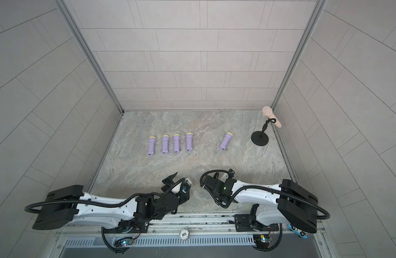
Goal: Close the plug at the bottom of the flashlight
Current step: Pick up the flashlight from the center of the board.
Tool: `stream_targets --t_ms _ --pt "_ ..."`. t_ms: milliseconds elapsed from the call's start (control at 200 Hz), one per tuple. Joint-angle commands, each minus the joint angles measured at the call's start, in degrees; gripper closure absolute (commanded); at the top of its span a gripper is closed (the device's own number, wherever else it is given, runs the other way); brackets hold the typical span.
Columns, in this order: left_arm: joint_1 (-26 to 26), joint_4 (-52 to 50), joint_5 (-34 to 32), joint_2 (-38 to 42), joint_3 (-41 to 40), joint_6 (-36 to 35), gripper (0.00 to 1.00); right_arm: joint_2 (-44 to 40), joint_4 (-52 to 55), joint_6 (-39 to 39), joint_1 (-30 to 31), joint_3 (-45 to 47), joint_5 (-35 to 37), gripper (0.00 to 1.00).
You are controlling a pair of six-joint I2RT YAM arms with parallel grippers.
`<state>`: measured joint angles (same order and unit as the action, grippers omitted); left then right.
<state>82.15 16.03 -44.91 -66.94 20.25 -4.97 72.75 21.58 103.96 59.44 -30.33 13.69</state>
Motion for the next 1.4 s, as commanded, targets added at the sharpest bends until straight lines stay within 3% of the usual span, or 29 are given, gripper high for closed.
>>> stream_targets --t_ms 0,290,465,735,906,1006,1231,1396 --pt "0.3 0.9 -1.4 -0.3 1.3 -0.1 0.0 0.1 0.4 2.6 -0.4 1.2 0.0 0.48" --pt "0.3 0.9 -1.9 -0.8 1.5 -0.1 0.0 0.1 -0.5 2.7 -0.9 2.1 -0.3 0.54" --pt "0.3 0.8 -2.0 -1.1 1.8 -0.1 0.0 -0.5 -0.9 2.8 -1.1 2.7 -0.4 0.66" --pt "0.3 0.6 -2.1 -2.0 2.3 -0.1 0.01 -2.1 -0.2 1.7 -1.9 3.1 0.2 0.75" --pt "0.4 0.5 -2.2 -2.7 2.7 -0.3 0.0 -2.4 0.8 0.9 -2.5 3.0 0.2 0.74" --pt "0.3 0.4 -2.0 -3.2 3.0 -0.3 0.0 -2.0 1.5 0.0 -2.8 2.5 0.0 0.63" --pt "0.3 0.1 -2.0 -3.7 3.5 -0.4 0.0 -1.7 2.6 -1.7 -3.2 1.5 0.1 0.53" --pt "0.3 0.0 -1.9 -3.8 3.6 -0.4 0.0 -2.1 3.1 -2.0 -3.7 1.7 0.3 0.53"
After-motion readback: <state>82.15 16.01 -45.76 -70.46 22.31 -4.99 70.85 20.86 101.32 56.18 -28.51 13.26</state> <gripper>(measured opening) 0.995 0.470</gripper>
